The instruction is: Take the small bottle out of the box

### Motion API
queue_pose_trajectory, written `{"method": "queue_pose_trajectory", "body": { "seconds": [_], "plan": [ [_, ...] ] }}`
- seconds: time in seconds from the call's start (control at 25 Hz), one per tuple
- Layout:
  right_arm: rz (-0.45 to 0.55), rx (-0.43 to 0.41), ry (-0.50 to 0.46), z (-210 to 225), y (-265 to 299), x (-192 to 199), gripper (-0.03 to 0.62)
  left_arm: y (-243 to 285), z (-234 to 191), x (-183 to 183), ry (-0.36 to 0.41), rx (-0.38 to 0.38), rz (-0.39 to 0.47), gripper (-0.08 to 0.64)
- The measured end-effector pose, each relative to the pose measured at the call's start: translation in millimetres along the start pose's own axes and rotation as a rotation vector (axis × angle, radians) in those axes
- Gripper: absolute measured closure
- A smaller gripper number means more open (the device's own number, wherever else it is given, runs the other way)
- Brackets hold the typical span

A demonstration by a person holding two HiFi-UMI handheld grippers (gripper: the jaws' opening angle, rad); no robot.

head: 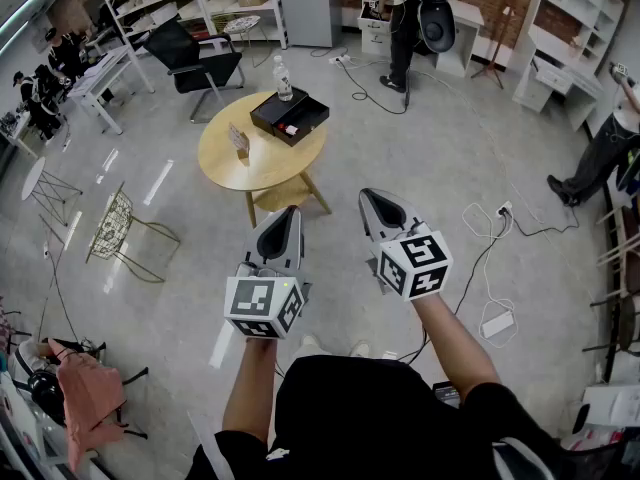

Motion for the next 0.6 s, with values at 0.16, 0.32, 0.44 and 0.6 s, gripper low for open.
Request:
{"method": "queue_pose_trajectory", "body": {
  "seconds": [0.16,0.32,0.44,0.6],
  "plan": [
    [-0.007,-0.006,0.015,1.1,-0.4,1.0,0.591,0.8,2.6,1.9,0.001,0.004,-0.009,0.549],
    [-0.015,-0.055,0.013,-2.3,-3.7,3.9,0.591,1.0,8.8,4.1,0.002,0.0,-0.006,0.549],
    [-0.013,-0.066,0.002,-3.4,-8.6,5.0,0.591,-0.4,14.9,5.3,0.005,-0.002,-0.002,0.549],
    [-0.014,-0.086,0.016,-3.4,-8.2,11.1,0.591,-0.8,19.3,11.1,0.017,-0.008,-0.014,0.549]
  ]
}}
Point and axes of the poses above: the fingertips, and each gripper's own axes: y forward along the fingers, z to its right, x out of its underside, the point moved 2 cm from there along -y, backward along the fingers, and after that the axes turned 14 degrees about -y, right-handed, at the moved point
